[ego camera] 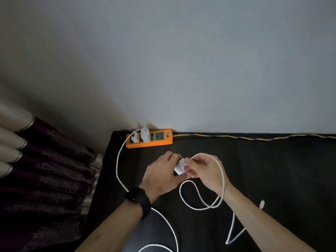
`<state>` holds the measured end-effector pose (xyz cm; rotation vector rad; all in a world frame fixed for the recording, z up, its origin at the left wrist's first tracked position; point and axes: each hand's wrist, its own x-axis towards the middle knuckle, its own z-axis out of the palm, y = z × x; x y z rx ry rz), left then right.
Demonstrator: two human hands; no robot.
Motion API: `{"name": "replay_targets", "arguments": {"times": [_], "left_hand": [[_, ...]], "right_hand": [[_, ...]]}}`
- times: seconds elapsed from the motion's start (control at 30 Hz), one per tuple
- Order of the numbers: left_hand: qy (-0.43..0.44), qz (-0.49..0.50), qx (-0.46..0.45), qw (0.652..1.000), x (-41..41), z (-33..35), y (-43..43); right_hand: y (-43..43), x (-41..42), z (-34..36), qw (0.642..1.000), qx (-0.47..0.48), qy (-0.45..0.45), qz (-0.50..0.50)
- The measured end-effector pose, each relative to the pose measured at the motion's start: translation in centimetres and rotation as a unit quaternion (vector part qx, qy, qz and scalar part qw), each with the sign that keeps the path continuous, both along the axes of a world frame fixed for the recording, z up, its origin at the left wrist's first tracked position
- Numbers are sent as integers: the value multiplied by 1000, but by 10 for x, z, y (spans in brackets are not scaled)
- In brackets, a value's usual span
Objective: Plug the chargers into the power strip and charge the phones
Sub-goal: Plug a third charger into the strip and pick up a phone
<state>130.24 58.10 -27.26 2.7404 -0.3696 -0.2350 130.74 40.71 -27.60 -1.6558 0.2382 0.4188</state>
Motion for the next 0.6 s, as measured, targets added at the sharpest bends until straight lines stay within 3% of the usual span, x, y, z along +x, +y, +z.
{"name": "replay_targets", "arguments": {"times": [0.23, 0.3, 0.37, 0.4, 0.5, 0.6], "left_hand": [[-14, -48, 54, 997, 21, 5, -1], [-12, -25, 73, 997, 34, 13, 5], [-8, 10, 79, 997, 52, 20, 17], [-9, 20, 82, 996, 61, 24, 24], [-18, 12, 108, 994, 89, 36, 45], [-30, -15, 165, 986, 111, 48, 56]], "right_hand": [[-24, 11, -16, 987, -114, -67, 86], [-41, 12, -40, 944, -284, -114, 123], [-64, 6, -70, 857, -470, -154, 142], [-72, 1, -82, 830, -512, -169, 146], [-81, -8, -100, 802, -541, -213, 136], [-78, -6, -99, 804, -540, -216, 128]]}}
